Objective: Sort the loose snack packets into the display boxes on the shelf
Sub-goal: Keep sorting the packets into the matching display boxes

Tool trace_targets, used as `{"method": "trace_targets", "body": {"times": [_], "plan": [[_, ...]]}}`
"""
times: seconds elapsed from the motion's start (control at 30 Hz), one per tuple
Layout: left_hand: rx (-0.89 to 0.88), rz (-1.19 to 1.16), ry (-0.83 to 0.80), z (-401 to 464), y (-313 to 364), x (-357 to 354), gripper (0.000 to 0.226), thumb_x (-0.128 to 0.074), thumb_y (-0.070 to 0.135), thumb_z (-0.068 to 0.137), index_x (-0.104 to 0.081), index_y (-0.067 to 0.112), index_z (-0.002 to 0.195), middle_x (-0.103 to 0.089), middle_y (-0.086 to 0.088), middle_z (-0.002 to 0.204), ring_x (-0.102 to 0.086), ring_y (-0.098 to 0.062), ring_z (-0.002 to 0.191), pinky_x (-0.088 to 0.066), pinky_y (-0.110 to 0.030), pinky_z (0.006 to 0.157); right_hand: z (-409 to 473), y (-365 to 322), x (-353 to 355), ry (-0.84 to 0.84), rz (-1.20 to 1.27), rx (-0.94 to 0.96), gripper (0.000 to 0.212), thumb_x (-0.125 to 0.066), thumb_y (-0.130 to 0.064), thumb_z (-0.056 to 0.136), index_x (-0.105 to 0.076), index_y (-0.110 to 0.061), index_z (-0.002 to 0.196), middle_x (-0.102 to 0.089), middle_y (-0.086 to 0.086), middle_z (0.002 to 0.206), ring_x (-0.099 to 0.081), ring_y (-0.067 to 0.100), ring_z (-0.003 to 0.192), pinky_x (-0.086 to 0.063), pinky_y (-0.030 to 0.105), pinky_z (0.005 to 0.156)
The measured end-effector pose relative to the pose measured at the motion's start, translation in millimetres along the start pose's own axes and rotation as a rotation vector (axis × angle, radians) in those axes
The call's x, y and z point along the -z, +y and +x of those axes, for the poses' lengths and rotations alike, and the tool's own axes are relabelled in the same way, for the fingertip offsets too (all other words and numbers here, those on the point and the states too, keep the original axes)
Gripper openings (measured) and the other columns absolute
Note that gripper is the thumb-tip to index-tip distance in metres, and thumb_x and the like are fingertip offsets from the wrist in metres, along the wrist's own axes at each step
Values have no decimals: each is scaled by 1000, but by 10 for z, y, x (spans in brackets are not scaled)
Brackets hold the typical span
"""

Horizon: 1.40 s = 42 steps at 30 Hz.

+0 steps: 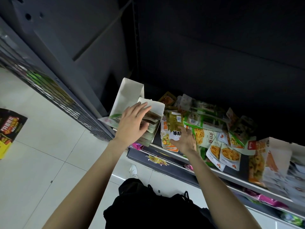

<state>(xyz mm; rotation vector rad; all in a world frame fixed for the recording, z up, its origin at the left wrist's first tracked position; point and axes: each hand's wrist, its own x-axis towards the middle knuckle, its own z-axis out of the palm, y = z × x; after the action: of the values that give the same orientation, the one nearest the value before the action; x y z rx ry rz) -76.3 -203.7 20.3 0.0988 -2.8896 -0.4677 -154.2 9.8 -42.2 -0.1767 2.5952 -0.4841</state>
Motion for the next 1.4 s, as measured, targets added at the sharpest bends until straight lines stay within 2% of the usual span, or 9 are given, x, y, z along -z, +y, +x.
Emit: {"method": "trace_targets", "body": {"times": [0.2, 0.37, 0.5, 0.63, 0.77, 0.87, 1.03, 1.2, 1.4], "plan": [[75, 59, 20, -37, 6, -78, 40, -40, 46, 85, -69, 22, 97, -68, 4, 99, -61, -23, 99, -39, -47, 100, -279, -16, 460, 70, 697, -177, 25, -51, -26, 93, -56, -19, 117, -57, 2, 103, -58, 23, 89, -52, 33, 72], [18, -26, 154, 46, 226, 0, 41, -43, 43, 88, -64, 18, 113, -64, -2, 113, -56, -26, 108, -41, -45, 99, -517, 54, 703, 51, 1218, -211, 19, -45, -9, 98, -55, 0, 111, -62, 8, 114, -71, 23, 84, -58, 39, 77], [-198, -128, 79, 296, 749, 105, 56, -45, 47, 88, -46, 18, 136, -49, -3, 136, -39, -20, 128, -23, -40, 111, -759, 254, 971, 157, 908, 17, 23, -47, -13, 97, -57, -2, 79, -60, -1, 66, -58, 12, 55, -50, 32, 56], [-411, -125, -135, 513, 1373, 70, 40, -61, 34, 88, -57, 21, 125, -62, 0, 122, -52, -19, 118, -24, -39, 109, -988, 736, 1253, 352, 462, 202, 28, -54, -21, 94, -41, -15, 70, -32, 2, 50, -29, 16, 46, -25, 30, 49], [-445, -121, -281, 565, 2067, -175, 26, -56, 32, 93, -63, 23, 116, -66, 6, 116, -65, -9, 78, -52, -28, 76, -1276, 1365, 1490, 557, 265, 280, 18, -68, -17, 86, -63, -10, 102, -43, -11, 48, -45, 7, 39, -32, 15, 41], [-452, -210, -305, 512, 2633, -475, 20, -58, 32, 92, -66, 27, 109, -68, 10, 110, -54, 5, 56, -44, -20, 49, -1481, 1923, 1629, 606, 112, 267, 30, -72, -20, 81, -64, -7, 107, -41, -5, 49, -48, 19, 37, -32, 19, 42], [-328, -443, -205, 431, 3532, -981, 24, -61, 30, 89, -60, 28, 113, -65, 12, 110, -60, -7, 100, -51, -29, 78, -1828, 2828, 1863, 845, 90, 183, 7, -63, -16, 81, -62, -13, 87, -40, -6, 47, -35, 13, 38, -22, 13, 40], [5, -667, -425, 568, 4028, -1370, 38, -59, 27, 92, -49, 16, 128, -63, 2, 118, -60, -9, 100, -47, -22, 84, -1943, 3328, 2140, 1062, 170, -41, 10, -64, -7, 86, -60, -5, 77, -49, -1, 56, -38, 16, 46, -19, 13, 46], [226, -792, -652, 723, 4403, -1747, 55, -57, 26, 93, -35, 12, 142, -52, -5, 137, -48, -21, 126, -35, -27, 100, -1387, 3418, 2256, 942, -135, 12, 18, -70, 4, 73, -67, -12, 81, -64, 4, 61, -57, 24, 42, -28, 17, 44]]}}
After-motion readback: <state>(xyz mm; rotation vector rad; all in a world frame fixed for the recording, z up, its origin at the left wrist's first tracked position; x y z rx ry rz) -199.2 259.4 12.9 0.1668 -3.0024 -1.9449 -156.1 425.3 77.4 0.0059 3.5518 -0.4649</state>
